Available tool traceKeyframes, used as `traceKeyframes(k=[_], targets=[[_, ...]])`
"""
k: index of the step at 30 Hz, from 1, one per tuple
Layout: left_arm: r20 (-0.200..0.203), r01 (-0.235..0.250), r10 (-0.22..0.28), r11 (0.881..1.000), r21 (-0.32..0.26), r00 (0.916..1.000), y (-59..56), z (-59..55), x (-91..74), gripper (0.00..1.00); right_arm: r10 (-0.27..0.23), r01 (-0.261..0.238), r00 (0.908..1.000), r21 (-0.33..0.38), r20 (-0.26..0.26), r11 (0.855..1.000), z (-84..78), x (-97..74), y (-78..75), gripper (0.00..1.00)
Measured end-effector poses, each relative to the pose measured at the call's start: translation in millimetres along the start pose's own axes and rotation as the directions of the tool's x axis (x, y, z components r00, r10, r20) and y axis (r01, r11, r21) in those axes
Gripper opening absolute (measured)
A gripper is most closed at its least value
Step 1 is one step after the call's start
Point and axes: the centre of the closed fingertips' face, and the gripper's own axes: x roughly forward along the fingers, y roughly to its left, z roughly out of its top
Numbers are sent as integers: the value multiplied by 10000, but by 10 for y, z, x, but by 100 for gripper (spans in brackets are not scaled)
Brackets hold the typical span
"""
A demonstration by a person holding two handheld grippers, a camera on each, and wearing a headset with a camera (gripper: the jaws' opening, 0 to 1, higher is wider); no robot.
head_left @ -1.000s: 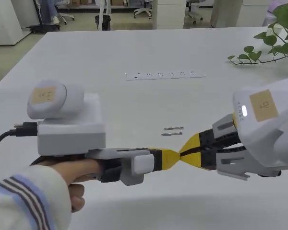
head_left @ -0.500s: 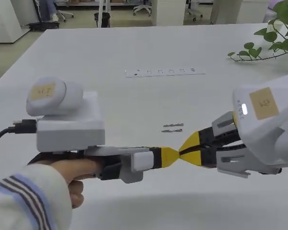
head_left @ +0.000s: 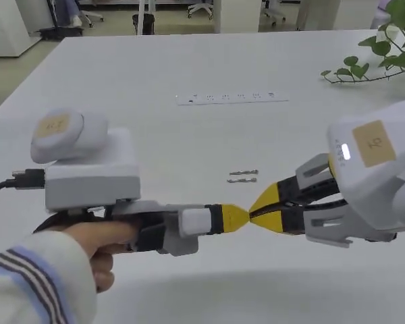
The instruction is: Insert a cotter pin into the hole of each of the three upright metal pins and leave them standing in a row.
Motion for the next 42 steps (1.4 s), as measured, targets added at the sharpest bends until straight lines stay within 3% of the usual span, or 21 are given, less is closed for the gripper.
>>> traceKeyframes(k=[5,15,22,26,28,31,34,37,42], targets=[[-40,53,-54,9996,-274,10000,20,-27,-15,0,111,-111,9999,-103,-33,9999,6,19,36,4],[-4,116,-116,9997,-213,9999,8,-29,-38,0,245,-245,9997,-35,-65,9997,-2,52,72,10],[-209,295,-282,9971,698,9994,-30,-74,-55,0,542,-551,9985,1116,113,9922,-92,38,80,17],[-377,406,-344,9831,1788,9987,-47,-96,-67,0,941,-1043,9940,2279,554,9681,-104,28,138,20],[-516,475,-366,9722,2294,9980,-59,-114,-75,0,1173,-1320,9906,2663,704,9548,-139,35,153,22],[-819,576,-323,9425,3291,9961,-70,-149,-91,0,1587,-1858,9813,3187,1093,9295,-115,22,229,21],[-1096,825,-449,9263,3677,9930,-111,-186,-107,0,1747,-2129,9750,3519,1374,9115,-86,16,265,20],[-1302,1011,-508,9034,4167,9902,-137,-207,-126,0,2039,-2607,9619,3874,1820,8843,-30,11,330,19],[-1771,1735,-882,8136,5550,9802,-219,-269,-167,0,2346,-3061,9482,4197,2141,8545,-4,8,397,17]])
